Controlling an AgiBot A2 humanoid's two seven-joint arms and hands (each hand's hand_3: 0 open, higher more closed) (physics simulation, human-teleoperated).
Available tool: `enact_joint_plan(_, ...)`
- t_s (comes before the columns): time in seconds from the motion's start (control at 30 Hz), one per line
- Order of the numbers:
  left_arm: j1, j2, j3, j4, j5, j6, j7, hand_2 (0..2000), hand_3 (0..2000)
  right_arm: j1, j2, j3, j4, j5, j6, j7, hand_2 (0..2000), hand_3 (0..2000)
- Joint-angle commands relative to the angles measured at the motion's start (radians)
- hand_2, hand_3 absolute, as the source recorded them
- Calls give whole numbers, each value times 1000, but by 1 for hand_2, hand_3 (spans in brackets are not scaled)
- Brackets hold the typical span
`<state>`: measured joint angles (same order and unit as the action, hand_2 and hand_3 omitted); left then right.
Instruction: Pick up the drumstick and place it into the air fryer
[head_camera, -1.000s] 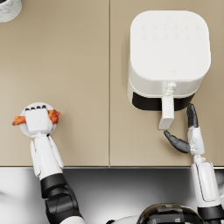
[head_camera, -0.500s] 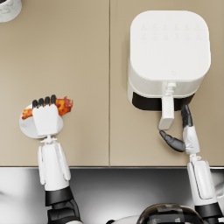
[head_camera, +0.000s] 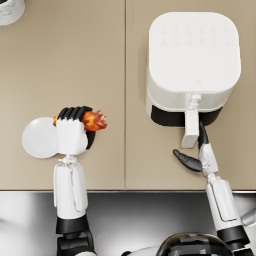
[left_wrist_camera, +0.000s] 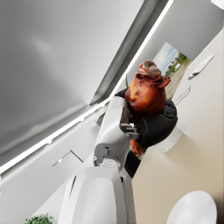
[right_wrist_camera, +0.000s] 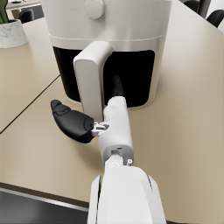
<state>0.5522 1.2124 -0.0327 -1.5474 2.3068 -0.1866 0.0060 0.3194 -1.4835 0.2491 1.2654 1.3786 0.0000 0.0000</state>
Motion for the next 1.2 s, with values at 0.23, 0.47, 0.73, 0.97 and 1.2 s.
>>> enact_joint_plan(0.23,11,14,19,-47,-14,-1,0,2000,2000,66,-18,98,-52,4,-21,1,1361,327)
enact_joint_plan(0.47,4,26,47,-43,-15,0,1,2000,2000,64,5,157,27,4,-108,-1,2000,2000)
enact_joint_plan(0.73,-20,38,113,-132,-15,22,3,2000,2000,-95,207,349,370,7,-149,-10,2000,2000)
enact_joint_plan(0.97,16,69,196,-191,-15,25,3,2000,2000,-99,381,529,555,6,-70,-3,2000,2000)
enact_joint_plan(1.2,99,145,349,-161,-15,26,3,2000,2000,-200,360,522,652,4,-70,11,2000,2000)
